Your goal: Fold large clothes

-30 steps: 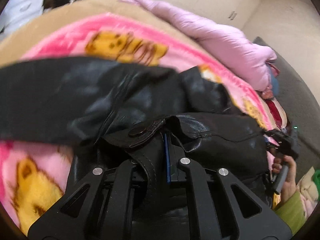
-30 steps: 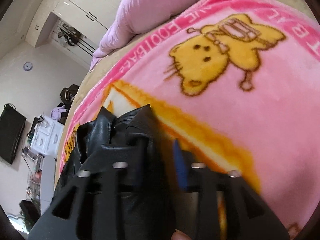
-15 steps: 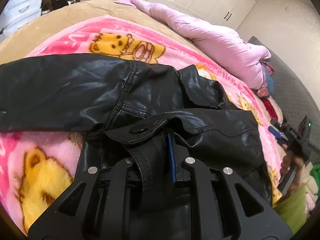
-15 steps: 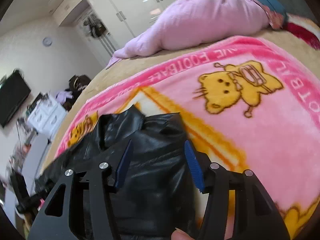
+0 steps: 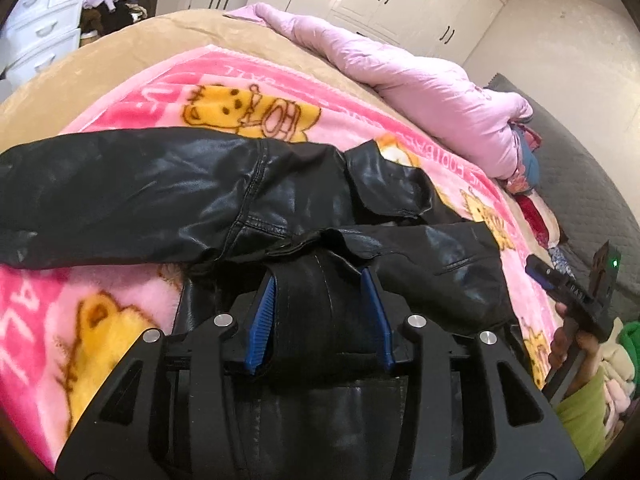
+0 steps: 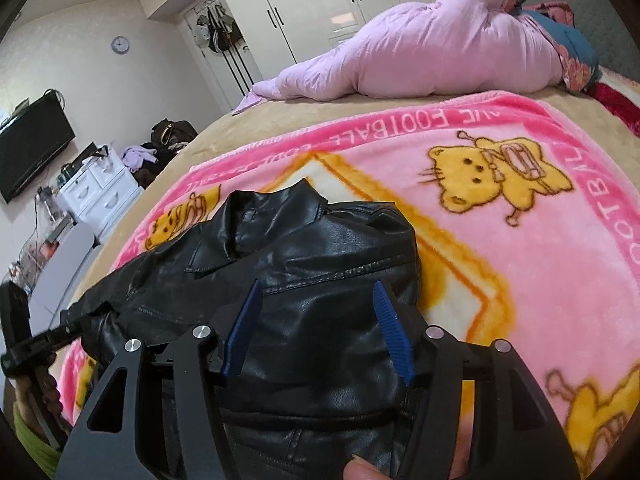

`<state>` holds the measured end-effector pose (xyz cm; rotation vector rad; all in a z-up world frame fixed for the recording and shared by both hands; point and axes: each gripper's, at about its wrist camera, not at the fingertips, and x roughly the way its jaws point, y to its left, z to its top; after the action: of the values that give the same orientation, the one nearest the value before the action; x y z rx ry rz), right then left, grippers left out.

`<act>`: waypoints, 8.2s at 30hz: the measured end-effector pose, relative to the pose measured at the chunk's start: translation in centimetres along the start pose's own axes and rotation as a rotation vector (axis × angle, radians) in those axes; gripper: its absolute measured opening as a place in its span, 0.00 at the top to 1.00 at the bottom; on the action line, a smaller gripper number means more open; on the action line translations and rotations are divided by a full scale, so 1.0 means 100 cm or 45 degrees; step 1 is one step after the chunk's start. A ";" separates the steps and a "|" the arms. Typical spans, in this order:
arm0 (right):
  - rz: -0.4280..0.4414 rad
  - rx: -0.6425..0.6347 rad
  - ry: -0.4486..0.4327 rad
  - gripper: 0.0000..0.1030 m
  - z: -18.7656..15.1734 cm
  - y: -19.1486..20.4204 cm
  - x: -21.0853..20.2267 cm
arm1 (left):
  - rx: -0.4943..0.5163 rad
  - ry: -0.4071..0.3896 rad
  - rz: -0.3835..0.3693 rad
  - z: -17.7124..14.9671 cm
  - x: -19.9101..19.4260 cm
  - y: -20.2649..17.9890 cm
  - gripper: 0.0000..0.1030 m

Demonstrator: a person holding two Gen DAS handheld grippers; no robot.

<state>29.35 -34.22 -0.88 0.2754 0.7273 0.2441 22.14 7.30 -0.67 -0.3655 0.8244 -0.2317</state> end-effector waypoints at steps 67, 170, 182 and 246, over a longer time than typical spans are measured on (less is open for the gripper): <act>-0.217 0.534 0.251 0.80 0.062 -0.130 0.124 | 0.258 0.240 0.069 -0.030 0.126 -0.068 0.89; 0.082 -0.459 0.047 0.04 -0.082 0.295 0.026 | -0.376 -0.297 0.354 0.000 -0.105 0.162 0.09; 0.142 -0.570 0.115 0.04 -0.093 0.339 0.054 | -0.613 -0.304 0.403 -0.007 -0.110 0.227 0.09; -0.017 -0.011 -0.060 0.04 -0.072 0.130 -0.051 | -0.121 -0.794 0.191 0.098 -0.162 0.035 1.00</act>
<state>19.21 -22.52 1.41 0.2671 0.6812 0.2273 19.05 18.21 14.86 -0.4317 0.2450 0.0656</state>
